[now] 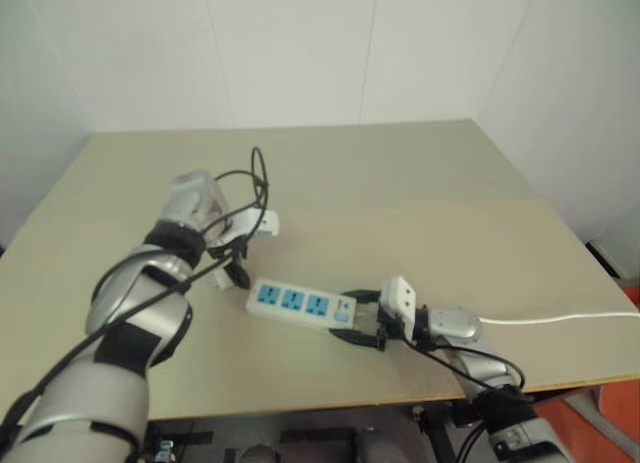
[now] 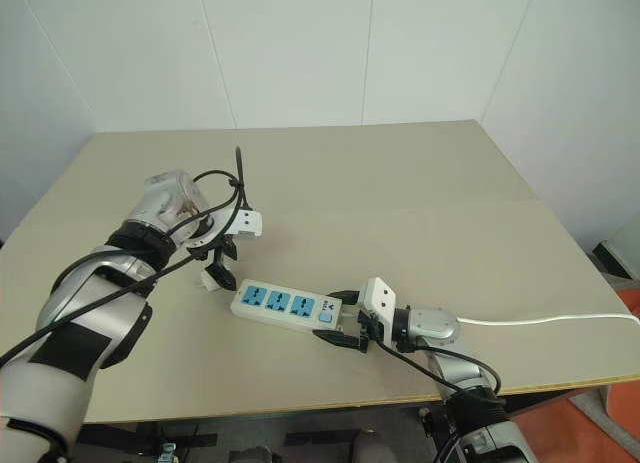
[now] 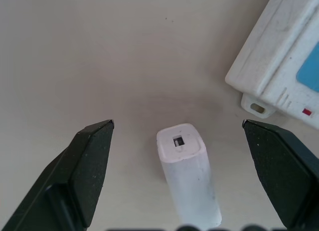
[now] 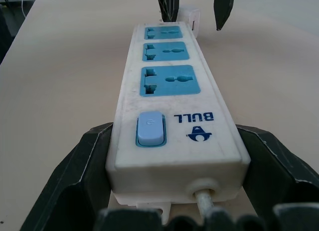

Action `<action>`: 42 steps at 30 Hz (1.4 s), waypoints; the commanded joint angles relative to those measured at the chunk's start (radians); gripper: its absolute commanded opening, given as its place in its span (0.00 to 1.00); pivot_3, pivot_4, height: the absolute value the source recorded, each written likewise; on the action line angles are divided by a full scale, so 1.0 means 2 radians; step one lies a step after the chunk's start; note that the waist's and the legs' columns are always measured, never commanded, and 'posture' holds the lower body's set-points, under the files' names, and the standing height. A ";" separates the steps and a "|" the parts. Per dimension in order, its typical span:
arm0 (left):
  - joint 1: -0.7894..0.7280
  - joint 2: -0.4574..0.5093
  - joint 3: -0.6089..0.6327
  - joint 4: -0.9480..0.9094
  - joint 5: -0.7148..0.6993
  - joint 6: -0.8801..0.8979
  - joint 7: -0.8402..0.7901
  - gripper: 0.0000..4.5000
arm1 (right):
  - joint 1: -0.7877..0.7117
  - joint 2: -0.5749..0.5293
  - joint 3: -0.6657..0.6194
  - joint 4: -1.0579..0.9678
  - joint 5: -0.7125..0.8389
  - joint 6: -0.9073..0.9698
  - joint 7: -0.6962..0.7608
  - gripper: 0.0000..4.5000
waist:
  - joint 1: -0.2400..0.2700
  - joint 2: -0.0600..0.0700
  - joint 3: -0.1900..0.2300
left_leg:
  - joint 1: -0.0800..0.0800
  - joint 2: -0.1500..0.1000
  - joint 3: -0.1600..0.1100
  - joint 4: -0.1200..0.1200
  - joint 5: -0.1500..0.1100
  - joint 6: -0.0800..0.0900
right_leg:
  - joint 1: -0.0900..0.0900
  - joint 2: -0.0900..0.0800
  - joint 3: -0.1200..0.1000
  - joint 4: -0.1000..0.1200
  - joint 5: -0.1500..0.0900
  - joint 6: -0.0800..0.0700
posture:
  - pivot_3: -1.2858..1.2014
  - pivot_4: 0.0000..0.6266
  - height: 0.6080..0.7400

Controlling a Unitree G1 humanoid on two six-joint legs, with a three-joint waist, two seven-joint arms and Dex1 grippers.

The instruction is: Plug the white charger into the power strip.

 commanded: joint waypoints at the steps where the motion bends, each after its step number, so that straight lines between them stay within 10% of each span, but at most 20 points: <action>1: 0.006 0.011 -0.005 -0.028 0.010 0.011 0.004 1.00 | -0.004 0.000 0.005 0.013 -0.017 -0.002 -0.014 0.76 | 0.000 0.000 0.000 | 0.000 0.000 0.000 0.000 0.000 0.000 | 0.000 0.000 0.000 0.000 0.000 0.000 | 0.52 0.24 1.00; 8: 0.017 0.011 -0.008 -0.046 0.016 0.026 0.011 0.96 | -0.003 -0.001 0.006 0.015 -0.018 -0.003 -0.014 0.76 | 0.000 0.000 0.000 | 0.000 0.000 0.000 0.000 0.000 0.000 | 0.000 0.000 0.000 0.000 0.000 0.000 | 0.52 0.24 1.00; 19: 0.020 0.011 -0.013 -0.048 0.017 0.026 0.020 0.24 | 0.000 -0.002 0.006 0.013 -0.019 -0.002 -0.017 0.76 | 0.000 0.000 0.000 | 0.000 0.000 0.000 0.000 0.000 0.000 | 0.000 0.000 0.000 0.000 0.000 0.000 | 0.52 0.24 1.00; 32: -0.014 0.024 0.064 -0.057 -0.062 0.019 0.012 0.23 | 0.012 -0.009 0.008 -0.007 -0.016 0.006 -0.015 0.76 | 0.001 0.000 0.000 | 0.000 0.000 0.000 0.000 0.000 0.000 | 0.000 0.000 0.000 0.000 0.000 0.000 | 0.52 0.24 1.00; 42: 0.073 0.000 0.328 -0.171 -0.359 -0.031 0.004 0.23 | 0.013 -0.023 0.016 -0.017 -0.011 -0.002 0.007 0.76 | 0.003 0.001 -0.001 | 0.001 0.000 0.001 0.000 0.000 0.000 | 0.001 -0.001 0.000 0.000 0.000 0.000 | 0.52 0.24 1.00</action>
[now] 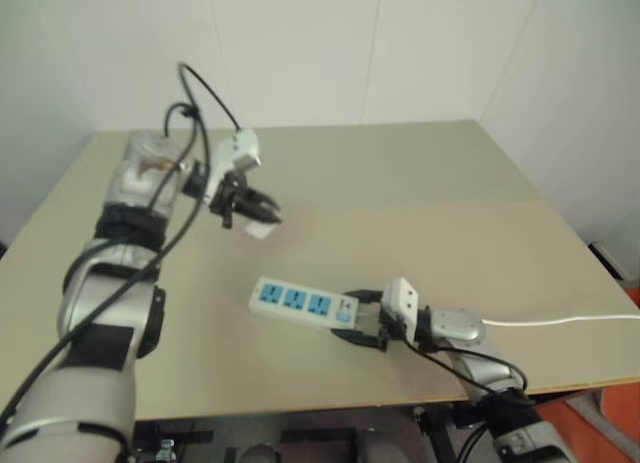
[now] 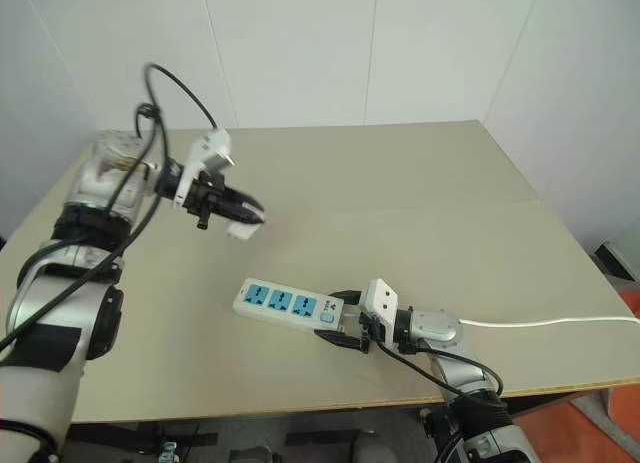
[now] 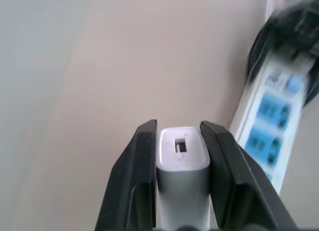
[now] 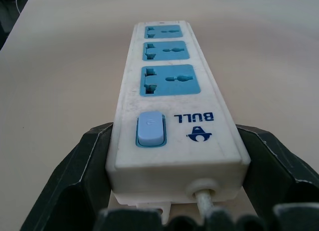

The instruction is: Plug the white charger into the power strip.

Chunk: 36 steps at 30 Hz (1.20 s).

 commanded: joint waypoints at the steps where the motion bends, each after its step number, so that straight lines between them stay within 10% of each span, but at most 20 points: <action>1: 0.055 -0.035 0.073 -0.064 -0.102 0.009 0.028 0.23 | 0.003 -0.010 0.014 0.000 -0.010 -0.002 0.017 0.76 | 0.001 0.000 0.000 | 0.000 0.000 0.000 0.000 0.000 0.000 | 0.000 0.000 0.000 0.000 0.000 0.000 | 0.52 0.24 1.00; 11: 0.157 -0.113 0.089 -0.111 -0.235 0.063 0.011 0.23 | -0.016 -0.011 0.037 0.013 -0.017 -0.009 0.040 0.76 | -0.002 0.000 0.000 | 0.000 0.000 0.000 0.000 0.000 0.000 | 0.000 0.001 0.000 0.000 0.000 0.000 | 0.52 0.24 1.00; 36: 0.214 -0.045 -0.130 -0.050 -0.328 -0.147 -0.017 0.23 | -0.004 -0.008 0.046 -0.009 -0.022 -0.002 0.034 0.76 | -0.002 0.000 0.000 | 0.002 0.000 0.000 0.000 0.000 0.000 | 0.002 0.001 0.000 -0.001 0.000 0.000 | 0.52 0.24 1.00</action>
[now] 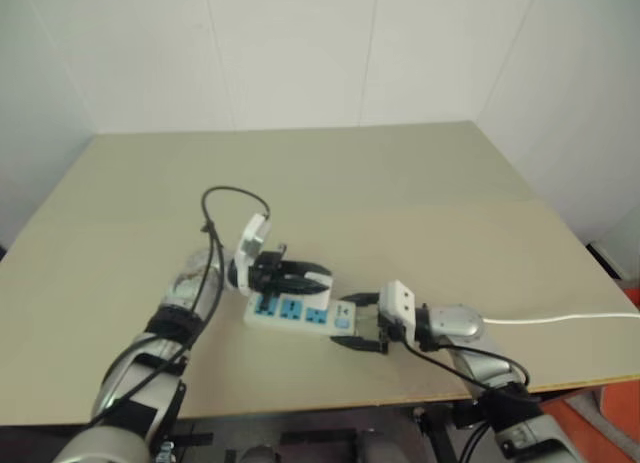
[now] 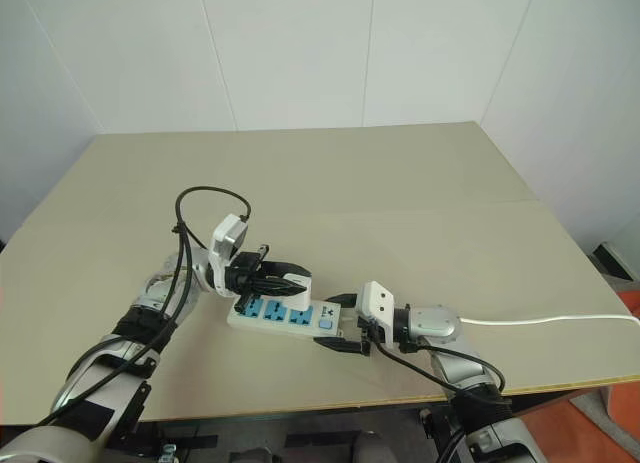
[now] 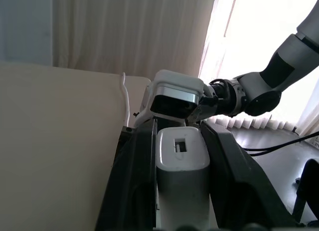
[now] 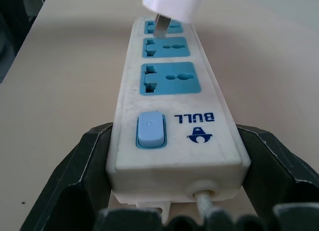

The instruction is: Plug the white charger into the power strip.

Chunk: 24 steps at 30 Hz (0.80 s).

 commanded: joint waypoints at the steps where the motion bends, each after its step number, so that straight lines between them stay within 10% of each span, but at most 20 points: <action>1: 0.006 0.007 -0.001 -0.001 -0.015 -0.029 -0.004 0.23 | 0.009 0.001 0.023 -0.011 -0.016 0.008 0.005 0.76 | 0.000 0.000 0.000 | 0.000 0.000 0.000 0.000 0.000 0.000 | 0.000 0.000 0.000 0.000 0.000 0.000 | 0.52 0.24 1.00; 24: 0.039 -0.009 -0.020 0.018 0.005 -0.089 -0.004 0.23 | 0.015 0.005 0.026 -0.015 -0.022 0.010 -0.001 0.76 | 0.000 0.000 0.000 | 0.000 0.000 0.000 0.000 0.000 0.000 | 0.000 0.000 0.000 0.000 0.000 0.000 | 0.52 0.24 1.00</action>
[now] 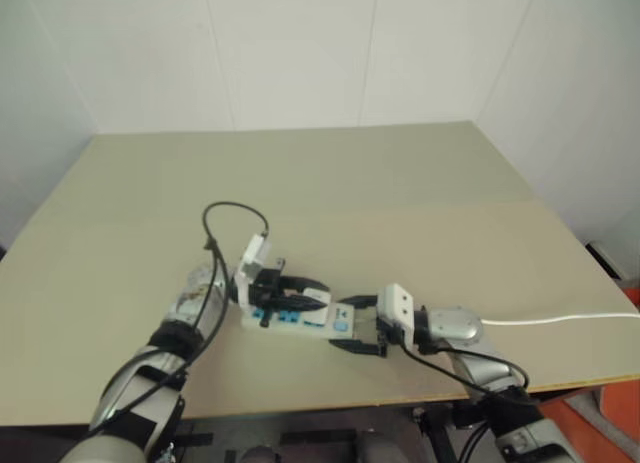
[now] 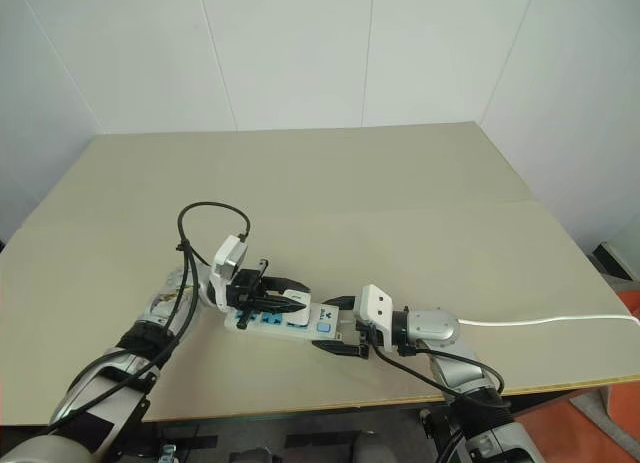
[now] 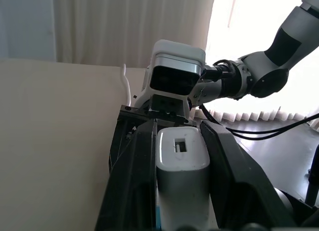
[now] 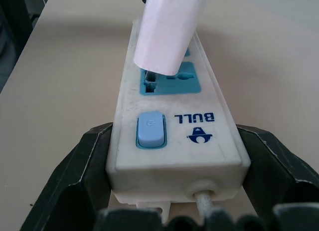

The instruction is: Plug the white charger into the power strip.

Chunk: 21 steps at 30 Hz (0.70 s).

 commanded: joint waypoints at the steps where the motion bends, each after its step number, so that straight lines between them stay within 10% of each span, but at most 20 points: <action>1: 0.006 0.003 -0.004 0.001 0.008 -0.017 -0.003 0.23 | 0.008 0.004 0.025 -0.002 -0.016 0.007 0.004 0.76 | 0.000 0.000 0.000 | 0.000 0.000 0.000 0.000 0.000 0.000 | 0.000 0.000 0.000 0.000 0.000 0.000 | 0.52 0.24 1.00; 21: 0.029 -0.013 0.036 0.028 0.050 -0.062 -0.003 0.23 | -0.019 -0.001 0.024 0.020 -0.004 0.058 0.031 0.76 | 0.000 0.000 0.000 | 0.003 0.001 0.000 0.000 0.000 0.001 | 0.003 0.001 0.000 -0.001 0.000 0.000 | 0.52 0.24 1.00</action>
